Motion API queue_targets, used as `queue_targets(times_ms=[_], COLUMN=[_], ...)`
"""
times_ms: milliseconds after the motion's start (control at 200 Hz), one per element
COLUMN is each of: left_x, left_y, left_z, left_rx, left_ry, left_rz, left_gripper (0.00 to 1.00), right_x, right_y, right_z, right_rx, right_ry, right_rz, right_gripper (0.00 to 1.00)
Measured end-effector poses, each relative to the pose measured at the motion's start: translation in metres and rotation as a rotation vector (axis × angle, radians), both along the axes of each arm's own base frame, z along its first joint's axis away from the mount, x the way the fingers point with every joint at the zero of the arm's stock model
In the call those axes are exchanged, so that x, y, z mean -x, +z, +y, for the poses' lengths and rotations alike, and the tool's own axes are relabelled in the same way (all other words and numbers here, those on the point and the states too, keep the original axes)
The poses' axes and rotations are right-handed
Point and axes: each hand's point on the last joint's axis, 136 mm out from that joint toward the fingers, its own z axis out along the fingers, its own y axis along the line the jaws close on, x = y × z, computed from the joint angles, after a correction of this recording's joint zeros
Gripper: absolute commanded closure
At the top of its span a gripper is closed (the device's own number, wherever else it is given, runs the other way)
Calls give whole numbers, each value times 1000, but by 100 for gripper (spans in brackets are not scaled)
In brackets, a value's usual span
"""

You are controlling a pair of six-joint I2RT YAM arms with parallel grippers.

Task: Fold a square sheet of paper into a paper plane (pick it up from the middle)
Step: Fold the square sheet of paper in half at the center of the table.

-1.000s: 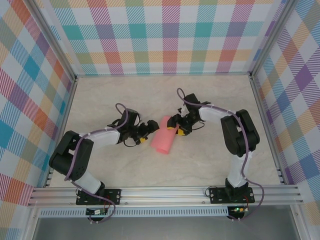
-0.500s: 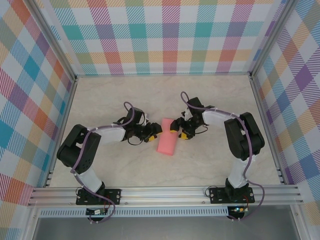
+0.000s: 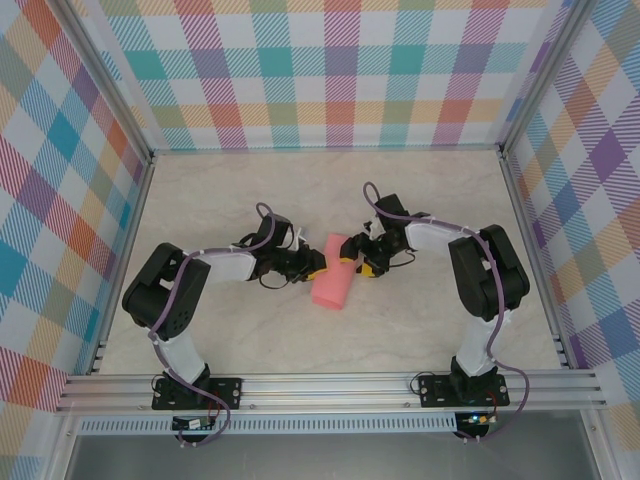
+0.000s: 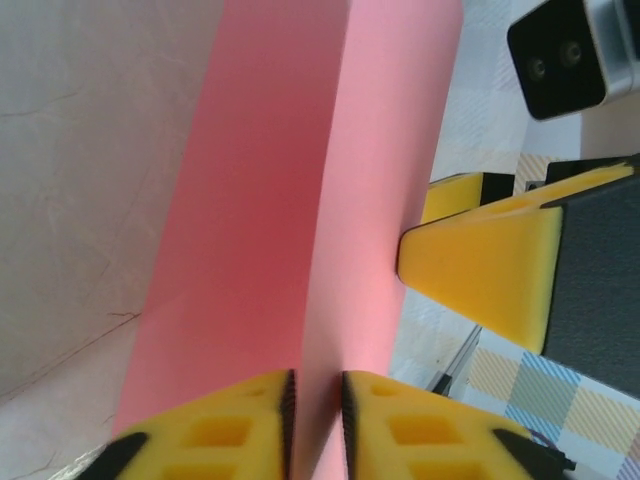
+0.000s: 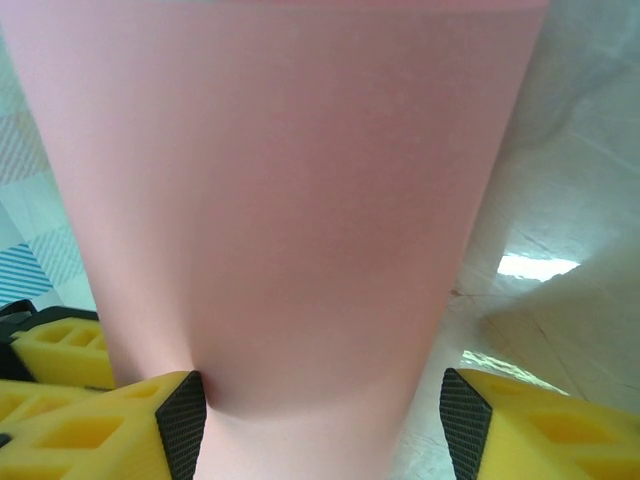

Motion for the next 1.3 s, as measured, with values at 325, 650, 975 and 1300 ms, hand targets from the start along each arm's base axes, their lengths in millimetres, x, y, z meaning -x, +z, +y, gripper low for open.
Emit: queue_targets(times_ms=[325,650,975,1300], left_x=[-18,-15,-13,-12], left_y=[14,15,-5,-8], left_z=[-15,-38,-32,-25], left_rx=[44,53,9,-13], left_ry=[105,168,223,246], left_rz=[-24,-22,5,3], left_gripper=[95,94,94,91], right_x=[2,0,9,13], right_y=[26,49,18,1], right_z=[-34,-57,-34,-26], right_rx=[13,76,-50,-74], right_ry=[-112,-171,-130,-104], right_rz=[-76,-220,-96,-35], right_gripper=[31,35,31,36])
